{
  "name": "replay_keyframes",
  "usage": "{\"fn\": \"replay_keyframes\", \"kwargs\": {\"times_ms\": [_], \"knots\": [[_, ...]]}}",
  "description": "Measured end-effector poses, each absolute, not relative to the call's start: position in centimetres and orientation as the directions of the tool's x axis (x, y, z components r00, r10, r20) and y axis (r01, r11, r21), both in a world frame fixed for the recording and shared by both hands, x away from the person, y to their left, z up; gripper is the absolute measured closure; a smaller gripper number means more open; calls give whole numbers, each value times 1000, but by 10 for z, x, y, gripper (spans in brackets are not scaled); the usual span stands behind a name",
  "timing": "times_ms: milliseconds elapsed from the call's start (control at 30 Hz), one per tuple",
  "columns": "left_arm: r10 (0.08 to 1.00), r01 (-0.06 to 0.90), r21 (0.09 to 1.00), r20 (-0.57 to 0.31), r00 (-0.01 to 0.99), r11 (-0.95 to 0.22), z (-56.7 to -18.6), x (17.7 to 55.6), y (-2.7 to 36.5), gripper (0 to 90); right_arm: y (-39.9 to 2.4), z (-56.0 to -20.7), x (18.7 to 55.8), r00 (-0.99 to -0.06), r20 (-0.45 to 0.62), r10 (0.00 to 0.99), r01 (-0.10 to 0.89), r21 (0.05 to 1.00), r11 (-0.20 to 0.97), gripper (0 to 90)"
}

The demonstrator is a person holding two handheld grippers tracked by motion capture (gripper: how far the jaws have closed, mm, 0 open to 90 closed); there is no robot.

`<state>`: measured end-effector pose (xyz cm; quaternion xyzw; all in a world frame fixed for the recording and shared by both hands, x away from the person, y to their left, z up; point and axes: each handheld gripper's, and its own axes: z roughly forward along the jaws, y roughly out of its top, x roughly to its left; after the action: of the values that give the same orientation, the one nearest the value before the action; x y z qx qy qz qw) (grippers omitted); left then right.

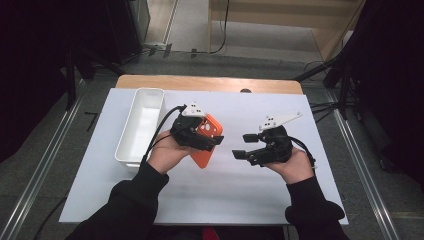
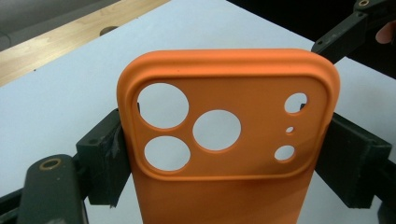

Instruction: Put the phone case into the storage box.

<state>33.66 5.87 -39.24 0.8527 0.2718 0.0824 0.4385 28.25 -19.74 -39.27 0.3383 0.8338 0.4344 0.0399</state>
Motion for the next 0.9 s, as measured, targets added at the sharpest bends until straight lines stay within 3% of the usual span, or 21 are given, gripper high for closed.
{"fn": "replay_keyframes", "kwargs": {"times_ms": [900], "knots": [[509,393,787,-118,852,-476,-391,338,62,160,-211,-437,245,-777,201,596,498,776,387,249]]}}
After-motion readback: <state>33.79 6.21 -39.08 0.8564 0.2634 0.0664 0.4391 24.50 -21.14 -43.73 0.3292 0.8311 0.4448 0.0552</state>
